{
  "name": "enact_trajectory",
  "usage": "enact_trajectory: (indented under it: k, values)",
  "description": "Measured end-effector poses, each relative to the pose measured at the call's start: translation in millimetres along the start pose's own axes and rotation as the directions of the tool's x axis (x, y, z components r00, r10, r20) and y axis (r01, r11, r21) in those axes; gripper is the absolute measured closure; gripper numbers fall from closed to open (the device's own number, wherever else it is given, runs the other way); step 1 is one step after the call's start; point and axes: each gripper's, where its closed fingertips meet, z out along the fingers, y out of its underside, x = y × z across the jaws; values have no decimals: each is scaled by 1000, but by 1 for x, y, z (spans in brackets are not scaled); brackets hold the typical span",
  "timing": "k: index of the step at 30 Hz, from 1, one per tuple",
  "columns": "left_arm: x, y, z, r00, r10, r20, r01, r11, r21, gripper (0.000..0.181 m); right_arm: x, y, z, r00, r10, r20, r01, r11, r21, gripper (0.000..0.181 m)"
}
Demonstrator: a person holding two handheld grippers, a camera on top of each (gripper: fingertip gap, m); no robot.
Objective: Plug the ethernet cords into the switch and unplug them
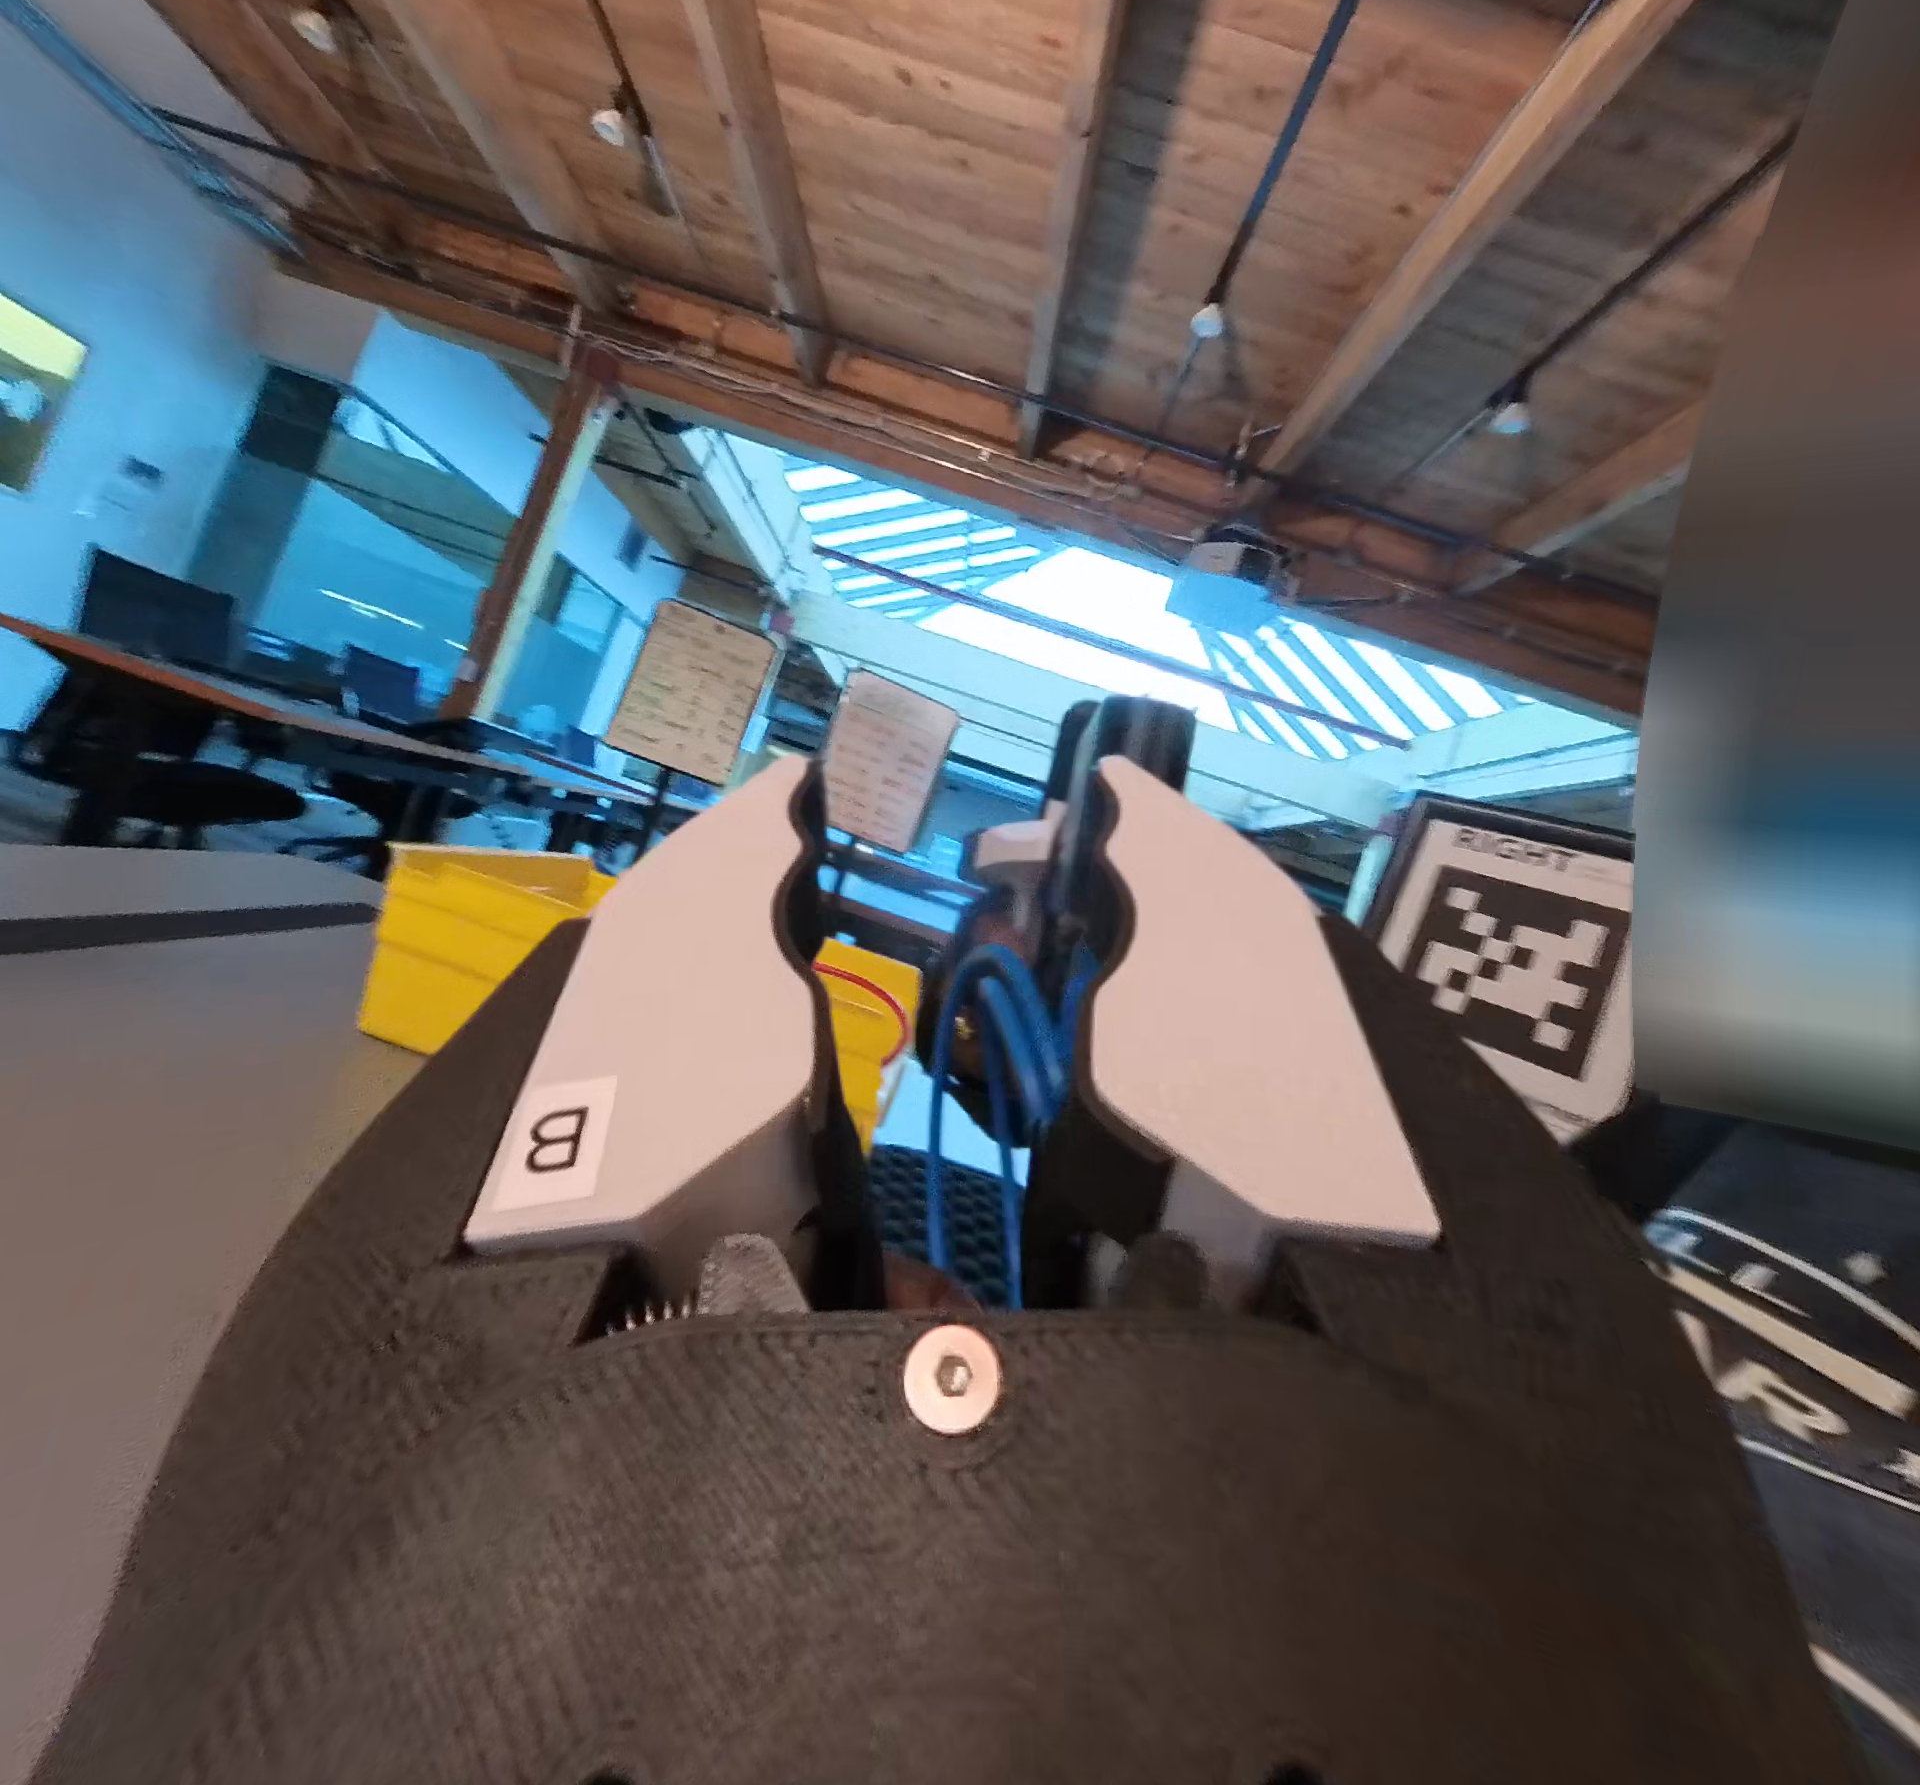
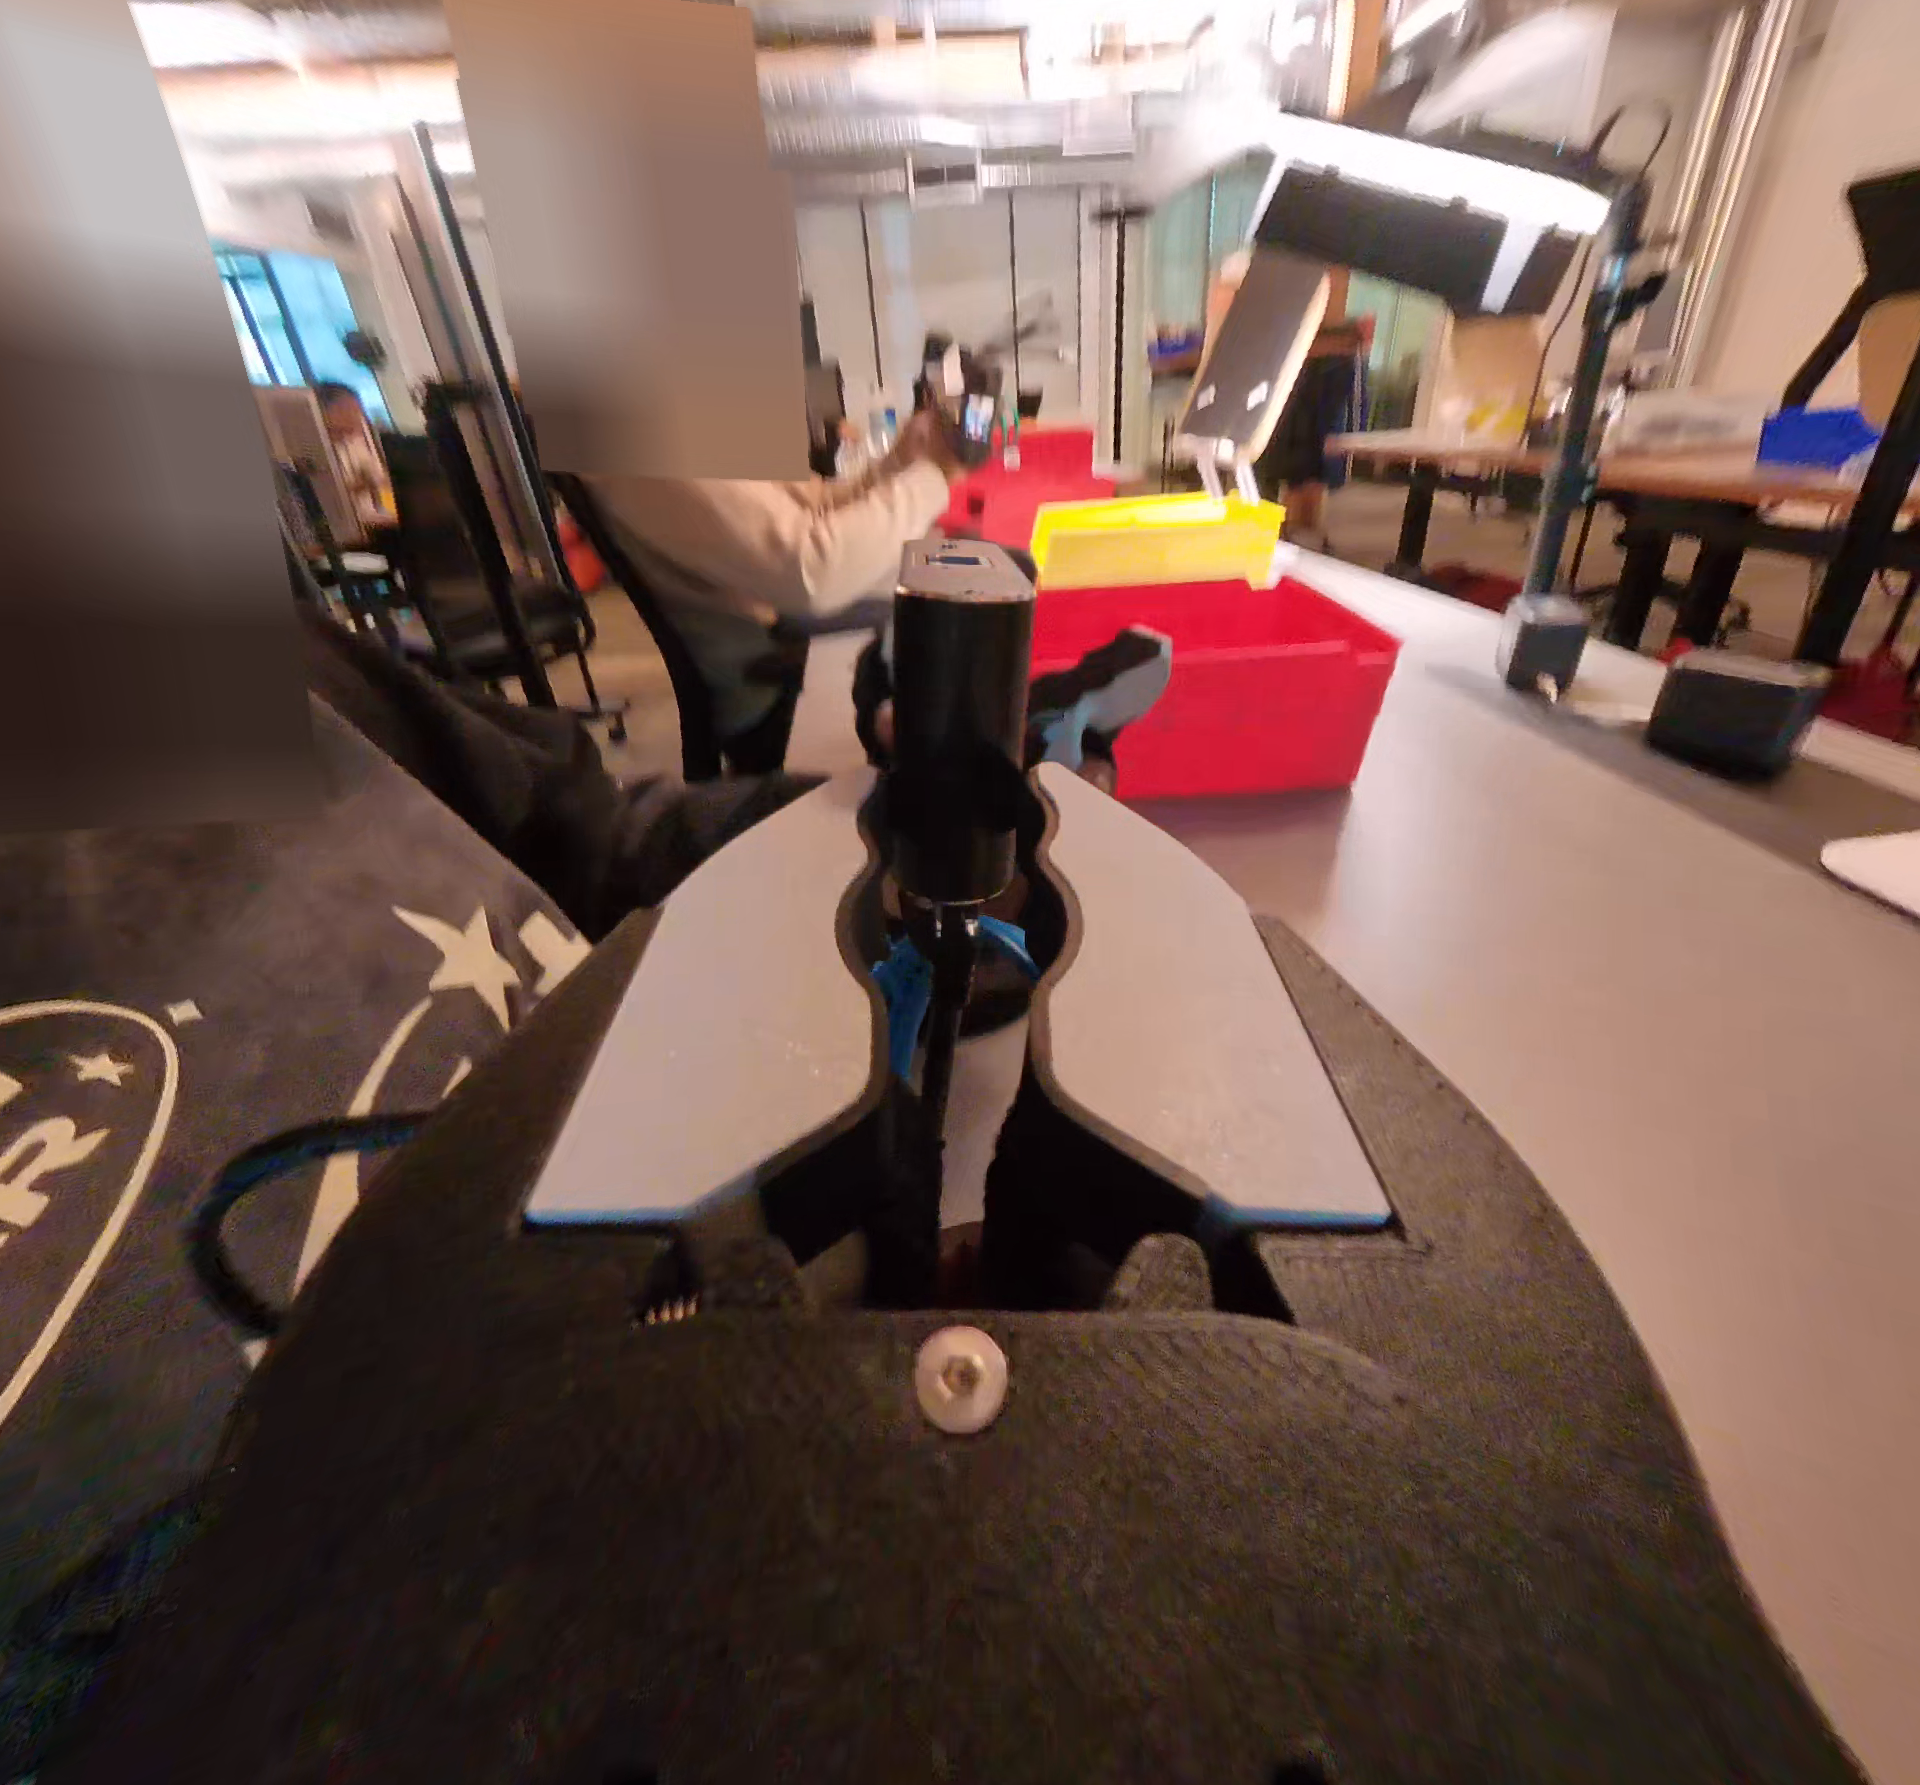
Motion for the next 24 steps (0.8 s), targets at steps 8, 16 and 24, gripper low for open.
enact_trajectory:
  k: [8, 16, 24]
  values:
    - [26, 57, 10, 992, -35, -123, -9, 942, -336, 107, -3, 29, 16, 999, 48, 7, -46, 990, -137, 159]
    - [9, 58, 6, 995, 92, -45, -101, 937, -335, 155, 17, 20, 22, 992, 73, -105, -72, 997, 18, 149]
    - [0, 33, 3, 997, -70, -18, 65, 978, -197, 155, 11, 53, 30, 989, 35, -145, -59, 985, -164, 145]
